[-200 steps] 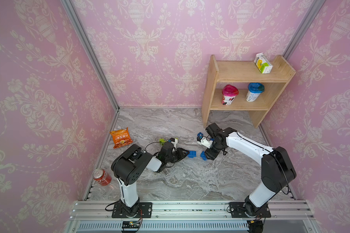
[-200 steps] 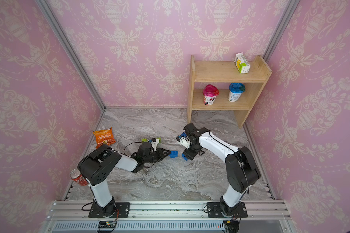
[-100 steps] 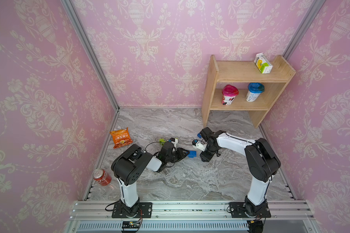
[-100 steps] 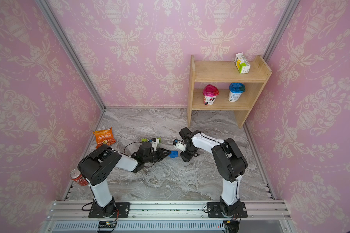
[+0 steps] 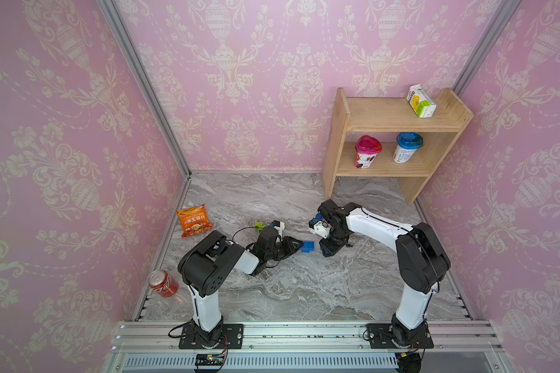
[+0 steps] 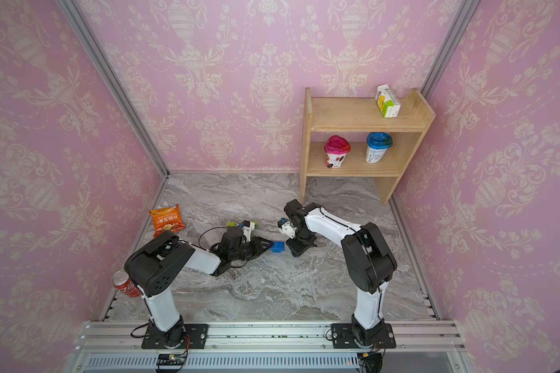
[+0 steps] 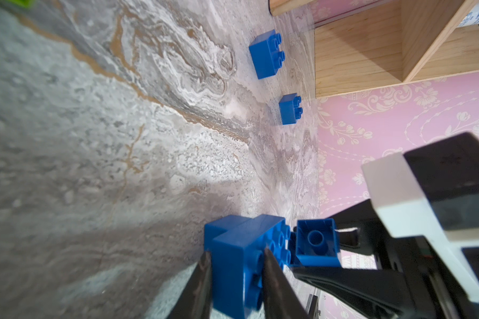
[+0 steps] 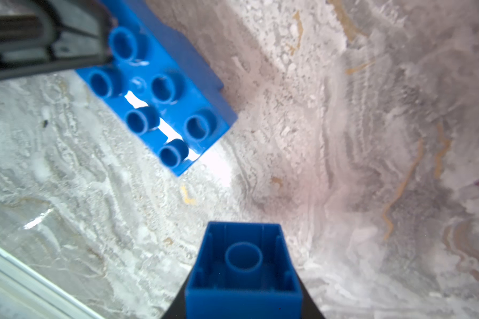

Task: Assemble the letter v with lego
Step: Pick up the lego brick from the center of the board.

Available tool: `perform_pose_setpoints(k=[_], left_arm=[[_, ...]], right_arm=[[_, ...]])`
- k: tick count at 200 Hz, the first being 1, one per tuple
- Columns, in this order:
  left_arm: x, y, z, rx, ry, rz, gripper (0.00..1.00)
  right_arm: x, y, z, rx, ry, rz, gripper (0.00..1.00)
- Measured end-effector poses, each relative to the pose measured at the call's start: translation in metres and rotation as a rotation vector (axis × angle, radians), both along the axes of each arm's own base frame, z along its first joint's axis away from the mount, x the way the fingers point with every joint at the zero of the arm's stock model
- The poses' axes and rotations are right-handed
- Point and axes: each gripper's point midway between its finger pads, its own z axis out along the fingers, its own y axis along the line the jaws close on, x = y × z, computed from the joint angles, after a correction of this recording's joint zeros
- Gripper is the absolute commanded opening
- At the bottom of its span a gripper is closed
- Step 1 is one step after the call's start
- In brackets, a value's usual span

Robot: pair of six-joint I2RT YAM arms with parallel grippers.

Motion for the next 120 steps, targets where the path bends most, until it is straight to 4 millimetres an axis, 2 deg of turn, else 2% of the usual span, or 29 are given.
perform_pose_setpoints(k=[15, 59, 76, 102, 120], left_arm=[[0.0, 0.0, 0.0, 0.002, -0.001, -0.002, 0.3], [0.001, -0.001, 0.0, 0.014, -0.008, -0.01, 0.3], [0.001, -0.001, 0.0, 0.017, -0.009, -0.012, 0.3], [0.002, -0.001, 0.0, 0.019, -0.011, -0.013, 0.29], [0.002, -0.001, 0.0, 0.019, -0.012, -0.014, 0.29]], right_arm=[[-0.018, 0.001, 0.006, -0.031, 0.058, -0.054, 0.14], [-0.074, -0.01, 0.004, -0.148, 0.253, -0.16, 0.14], [-0.082, -0.012, 0.002, -0.17, 0.297, -0.186, 0.16], [-0.086, -0.013, -0.013, -0.206, 0.353, -0.208, 0.2], [-0.086, -0.013, -0.025, -0.223, 0.382, -0.218, 0.33]])
